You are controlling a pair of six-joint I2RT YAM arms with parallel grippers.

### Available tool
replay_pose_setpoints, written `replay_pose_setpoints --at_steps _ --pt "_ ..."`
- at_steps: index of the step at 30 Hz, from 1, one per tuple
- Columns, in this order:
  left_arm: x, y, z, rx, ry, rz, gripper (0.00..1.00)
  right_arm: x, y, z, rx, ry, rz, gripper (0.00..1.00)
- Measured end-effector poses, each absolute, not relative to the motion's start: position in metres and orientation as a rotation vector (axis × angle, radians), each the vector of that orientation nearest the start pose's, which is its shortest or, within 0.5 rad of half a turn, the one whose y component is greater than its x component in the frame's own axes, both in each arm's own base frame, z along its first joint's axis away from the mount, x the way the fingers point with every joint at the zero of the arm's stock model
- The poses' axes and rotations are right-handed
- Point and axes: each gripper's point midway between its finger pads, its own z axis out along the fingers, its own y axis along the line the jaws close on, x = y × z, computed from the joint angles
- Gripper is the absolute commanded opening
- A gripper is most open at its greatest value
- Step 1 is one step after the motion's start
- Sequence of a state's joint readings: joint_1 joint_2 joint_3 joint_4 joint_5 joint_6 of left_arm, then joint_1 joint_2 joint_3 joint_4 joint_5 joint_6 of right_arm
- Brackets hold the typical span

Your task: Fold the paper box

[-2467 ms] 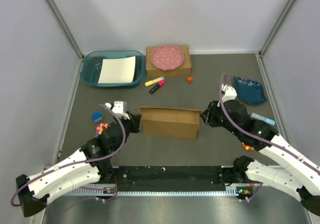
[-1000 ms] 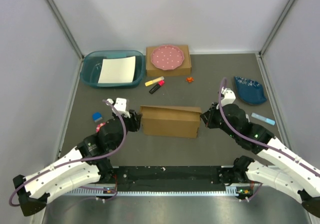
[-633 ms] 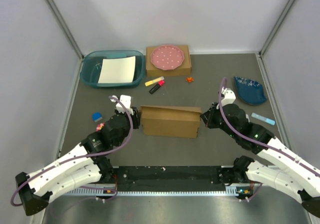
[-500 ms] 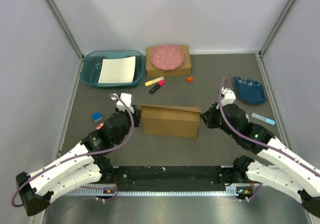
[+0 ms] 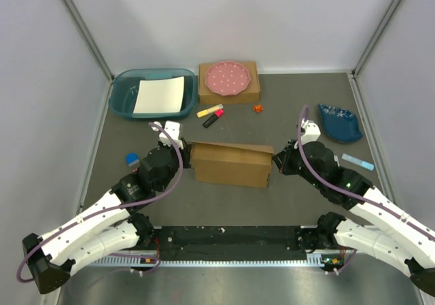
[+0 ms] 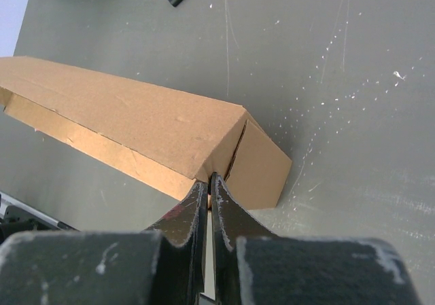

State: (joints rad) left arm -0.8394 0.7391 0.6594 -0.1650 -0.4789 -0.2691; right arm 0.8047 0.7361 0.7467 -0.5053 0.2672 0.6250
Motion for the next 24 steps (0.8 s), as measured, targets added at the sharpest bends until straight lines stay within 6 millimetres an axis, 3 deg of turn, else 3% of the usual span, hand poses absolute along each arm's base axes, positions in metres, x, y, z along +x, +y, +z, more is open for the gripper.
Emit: replay_pose_setpoints --at_steps 3,24 --pt "0.248 -0.172 0.236 0.18 1.793 -0.372 0.0 0.205 0.181 0.205 -0.021 2.103 0.609 0.0" --pt "0.24 -0.174 0.225 0.1 1.742 -0.497 0.0 0.203 0.181 0.204 -0.02 2.106 0.622 0.0"
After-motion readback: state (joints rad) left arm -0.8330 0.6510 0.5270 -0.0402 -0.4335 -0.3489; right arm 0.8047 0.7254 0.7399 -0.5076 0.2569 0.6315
